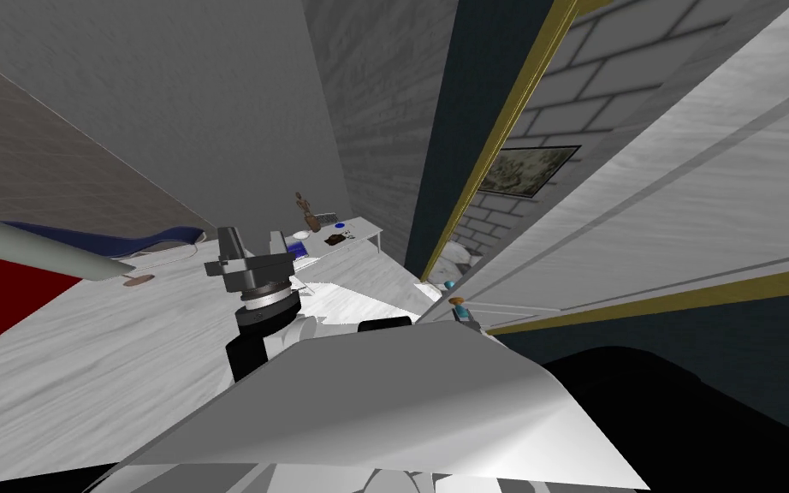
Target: Pull the door open
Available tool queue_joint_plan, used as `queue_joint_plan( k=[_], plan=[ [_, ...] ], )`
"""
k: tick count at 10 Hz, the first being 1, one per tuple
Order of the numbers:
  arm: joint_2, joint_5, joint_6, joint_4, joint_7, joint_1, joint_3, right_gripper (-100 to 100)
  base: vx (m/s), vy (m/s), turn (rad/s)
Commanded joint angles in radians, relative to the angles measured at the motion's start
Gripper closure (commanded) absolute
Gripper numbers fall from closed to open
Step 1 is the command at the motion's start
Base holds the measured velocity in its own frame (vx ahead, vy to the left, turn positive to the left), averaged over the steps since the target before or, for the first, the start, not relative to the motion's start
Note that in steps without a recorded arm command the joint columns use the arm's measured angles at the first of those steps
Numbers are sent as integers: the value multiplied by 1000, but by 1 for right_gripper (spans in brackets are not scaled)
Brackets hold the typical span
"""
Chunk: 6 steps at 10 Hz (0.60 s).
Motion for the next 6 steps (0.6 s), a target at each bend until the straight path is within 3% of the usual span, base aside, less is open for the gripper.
queue_joint_plan(
  k=[1,4,6],
  plan=[
    [-5,17,-22,15,-8,1,16,100,-219,-72,36],
    [-14,43,-42,12,-12,6,41,100,-201,-34,31],
    [-15,45,-45,26,-20,-5,43,100,-101,-18,55]
  ],
)
